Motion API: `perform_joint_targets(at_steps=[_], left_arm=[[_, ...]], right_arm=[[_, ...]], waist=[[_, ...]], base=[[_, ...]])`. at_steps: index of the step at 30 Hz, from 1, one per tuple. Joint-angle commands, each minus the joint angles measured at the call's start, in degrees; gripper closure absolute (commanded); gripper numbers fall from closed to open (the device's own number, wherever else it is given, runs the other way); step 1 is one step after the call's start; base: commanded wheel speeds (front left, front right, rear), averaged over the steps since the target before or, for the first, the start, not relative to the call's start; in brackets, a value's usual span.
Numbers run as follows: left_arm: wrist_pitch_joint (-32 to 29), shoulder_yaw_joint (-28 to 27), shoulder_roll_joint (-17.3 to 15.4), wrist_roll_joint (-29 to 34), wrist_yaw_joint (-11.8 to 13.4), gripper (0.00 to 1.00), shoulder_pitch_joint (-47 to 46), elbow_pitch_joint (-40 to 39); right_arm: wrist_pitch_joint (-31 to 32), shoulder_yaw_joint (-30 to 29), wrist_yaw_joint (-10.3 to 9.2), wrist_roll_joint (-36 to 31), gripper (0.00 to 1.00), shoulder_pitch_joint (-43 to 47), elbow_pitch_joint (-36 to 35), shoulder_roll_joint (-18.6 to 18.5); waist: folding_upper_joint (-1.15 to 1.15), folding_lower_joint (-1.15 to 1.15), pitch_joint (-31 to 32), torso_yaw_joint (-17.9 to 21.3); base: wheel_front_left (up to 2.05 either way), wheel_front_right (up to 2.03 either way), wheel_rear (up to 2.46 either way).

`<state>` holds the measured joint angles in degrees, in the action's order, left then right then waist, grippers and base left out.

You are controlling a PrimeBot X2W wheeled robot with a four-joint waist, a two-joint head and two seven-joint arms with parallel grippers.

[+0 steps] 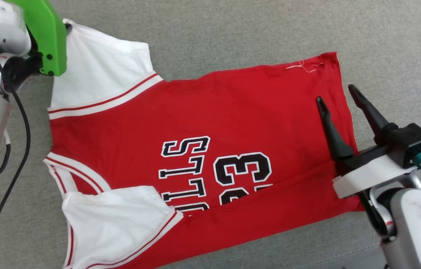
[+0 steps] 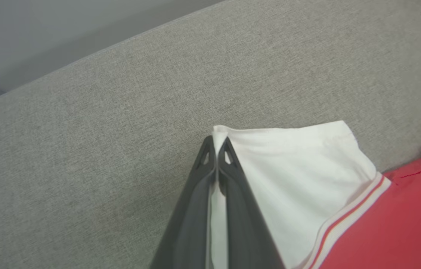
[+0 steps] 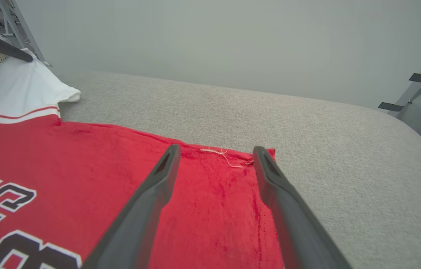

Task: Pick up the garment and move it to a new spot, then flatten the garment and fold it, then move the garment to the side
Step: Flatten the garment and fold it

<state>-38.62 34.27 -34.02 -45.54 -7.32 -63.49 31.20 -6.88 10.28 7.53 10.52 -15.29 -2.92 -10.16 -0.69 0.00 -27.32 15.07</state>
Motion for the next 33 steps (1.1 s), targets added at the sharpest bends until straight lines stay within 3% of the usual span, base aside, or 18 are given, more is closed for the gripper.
perform_joint_targets(at_steps=[1, 5, 11, 20, 26, 33], left_arm=[[1.1, 0.1, -0.3, -1.2, -0.1, 1.0, 1.3, -1.5], [3.7, 0.4, -0.8, -3.4, -0.1, 1.0, 3.8, -7.2], [4.4, 2.5, -2.1, -4.0, -0.1, 1.0, 8.5, -17.6], [6.0, 3.6, -4.4, -0.6, 3.4, 1.0, 12.8, -32.7], [6.2, 4.4, -3.8, 0.2, 4.3, 1.0, 13.4, -37.5], [8.0, 5.3, -2.7, 1.2, 4.1, 1.0, 13.6, -38.9]], right_arm=[[2.0, -0.1, -0.04, 0.0, 0.0, 0.3, -0.3, -1.5], [10.0, -1.5, -0.04, 3.4, 0.0, -0.5, -0.1, -5.6], [22.3, -1.2, -0.04, 9.2, 0.0, -3.6, 1.9, -15.0], [40.0, 1.5, -0.04, 16.5, 0.0, -14.2, 8.9, -23.4], [48.2, 3.1, -0.04, 18.0, 0.0, -19.8, 15.7, -25.5], [48.9, 5.5, -0.04, 18.5, 0.0, -22.2, 20.1, -25.0]], waist=[[0.69, 0.0, 2.7, -2.5], [0.69, 0.0, 4.6, -4.9], [0.69, 0.0, 6.2, -9.0], [0.69, 0.0, 3.9, -13.3], [0.69, 0.0, 1.9, -15.9], [0.69, 0.0, 0.4, -17.4]], base=[[0.0, 0.0, 0.0], [0.0, 0.0, 0.0], [0.0, 0.0, 0.0], [0.0, 0.0, 0.0], [0.0, 0.0, 0.0], [0.0, 0.0, 0.0]])
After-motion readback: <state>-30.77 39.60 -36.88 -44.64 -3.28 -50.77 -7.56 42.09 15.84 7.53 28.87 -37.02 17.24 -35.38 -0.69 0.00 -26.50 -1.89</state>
